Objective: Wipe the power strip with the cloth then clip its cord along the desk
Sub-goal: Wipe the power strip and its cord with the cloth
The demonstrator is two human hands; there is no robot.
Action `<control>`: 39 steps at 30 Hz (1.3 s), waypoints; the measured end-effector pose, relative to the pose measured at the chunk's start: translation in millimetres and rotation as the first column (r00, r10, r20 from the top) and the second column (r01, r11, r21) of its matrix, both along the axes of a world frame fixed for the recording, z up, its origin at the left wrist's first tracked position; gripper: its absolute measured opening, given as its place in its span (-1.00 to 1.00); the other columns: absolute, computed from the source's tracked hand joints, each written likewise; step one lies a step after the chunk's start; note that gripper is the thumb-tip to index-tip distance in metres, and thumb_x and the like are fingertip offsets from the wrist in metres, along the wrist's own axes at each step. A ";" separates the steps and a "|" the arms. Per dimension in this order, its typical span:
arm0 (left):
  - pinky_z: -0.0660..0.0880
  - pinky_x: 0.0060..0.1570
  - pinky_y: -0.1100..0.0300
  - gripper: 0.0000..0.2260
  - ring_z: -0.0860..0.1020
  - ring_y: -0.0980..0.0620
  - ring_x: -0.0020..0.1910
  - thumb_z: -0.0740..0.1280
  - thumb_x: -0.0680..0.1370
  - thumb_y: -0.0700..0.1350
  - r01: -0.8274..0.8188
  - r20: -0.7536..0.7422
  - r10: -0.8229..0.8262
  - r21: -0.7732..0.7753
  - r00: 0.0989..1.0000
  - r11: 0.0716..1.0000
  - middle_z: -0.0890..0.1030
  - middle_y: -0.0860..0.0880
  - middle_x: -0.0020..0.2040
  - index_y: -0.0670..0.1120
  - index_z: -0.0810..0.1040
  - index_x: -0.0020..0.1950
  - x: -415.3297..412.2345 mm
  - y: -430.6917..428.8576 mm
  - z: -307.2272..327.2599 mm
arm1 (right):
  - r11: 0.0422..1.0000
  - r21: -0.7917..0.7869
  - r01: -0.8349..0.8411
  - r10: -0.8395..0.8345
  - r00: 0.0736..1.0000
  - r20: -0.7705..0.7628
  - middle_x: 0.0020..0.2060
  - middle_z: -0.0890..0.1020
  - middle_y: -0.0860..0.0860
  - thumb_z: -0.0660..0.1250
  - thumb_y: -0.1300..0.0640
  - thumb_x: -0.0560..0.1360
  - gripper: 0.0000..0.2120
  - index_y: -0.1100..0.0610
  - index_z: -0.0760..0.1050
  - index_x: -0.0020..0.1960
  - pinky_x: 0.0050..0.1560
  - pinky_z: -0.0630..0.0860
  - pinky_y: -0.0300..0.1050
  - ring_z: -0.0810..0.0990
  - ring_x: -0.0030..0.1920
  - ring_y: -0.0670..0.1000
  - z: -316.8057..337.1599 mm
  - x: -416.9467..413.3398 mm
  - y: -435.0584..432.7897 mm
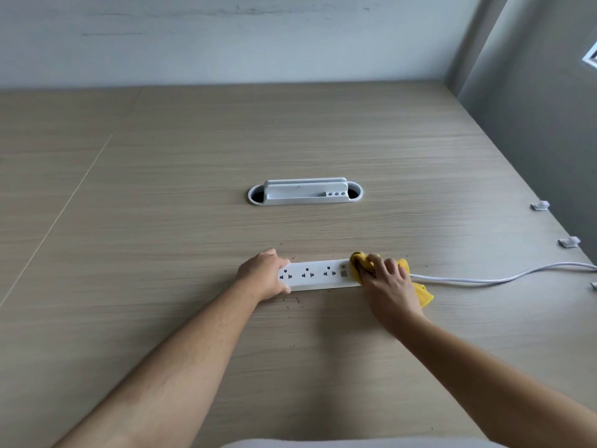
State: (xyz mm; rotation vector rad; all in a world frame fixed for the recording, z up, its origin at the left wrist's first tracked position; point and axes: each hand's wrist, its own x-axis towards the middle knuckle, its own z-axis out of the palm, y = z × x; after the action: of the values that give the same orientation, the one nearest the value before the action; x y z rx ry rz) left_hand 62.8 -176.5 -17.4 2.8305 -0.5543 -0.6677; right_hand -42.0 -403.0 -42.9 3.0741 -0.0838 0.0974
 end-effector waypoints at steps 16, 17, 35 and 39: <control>0.45 0.15 0.13 -0.43 0.46 0.01 0.24 0.46 0.41 0.02 -0.042 -0.012 0.041 -0.079 0.999 0.996 0.44 0.03 0.23 0.09 0.40 0.41 -3.1 3.8 -9.7 | 0.987 0.052 0.155 -0.154 0.988 -0.021 0.18 0.44 0.18 0.15 0.32 0.33 -0.49 0.16 0.41 0.28 0.06 0.40 0.11 0.38 0.07 0.22 6.2 -3.0 -28.7; 0.45 0.16 0.13 -0.43 0.46 0.02 0.24 0.46 0.42 0.00 -0.054 -0.016 0.053 -0.100 0.998 0.994 0.44 0.05 0.24 0.10 0.40 0.41 -4.1 4.1 -11.0 | 0.988 0.090 0.128 -0.132 0.990 0.041 0.14 0.47 0.19 0.11 0.33 0.28 -0.44 0.15 0.42 0.27 0.02 0.42 0.12 0.38 0.03 0.22 10.8 2.4 -20.7; 0.41 0.29 0.12 0.14 0.50 -0.01 0.26 0.55 0.34 -0.16 -0.321 -0.164 0.280 -0.343 0.946 0.883 0.52 0.03 0.33 0.00 -0.30 0.55 -14.8 12.4 -10.7 | 0.916 0.293 -0.275 0.312 0.946 -0.087 0.35 0.29 0.15 0.16 0.34 0.39 -0.41 0.16 0.24 0.42 0.28 0.34 0.07 0.30 0.23 0.20 18.3 42.9 76.2; 0.44 0.10 0.14 0.12 0.55 -0.09 0.12 0.53 0.36 -0.12 -0.381 -0.154 0.349 -0.329 0.925 0.864 0.57 -0.11 0.19 -0.03 -0.33 0.54 -13.8 13.3 -13.0 | 0.857 0.315 -0.409 0.443 0.896 -0.041 0.32 0.34 0.14 0.22 0.36 0.36 -0.46 0.15 0.37 0.33 0.27 0.38 0.06 0.34 0.19 0.20 3.7 49.1 99.5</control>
State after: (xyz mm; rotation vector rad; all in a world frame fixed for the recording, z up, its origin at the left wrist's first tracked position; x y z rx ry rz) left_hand 49.0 -163.2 -30.4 2.4503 -0.0954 -0.5516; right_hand 7.1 -303.5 -39.2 3.3271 0.6559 -0.0767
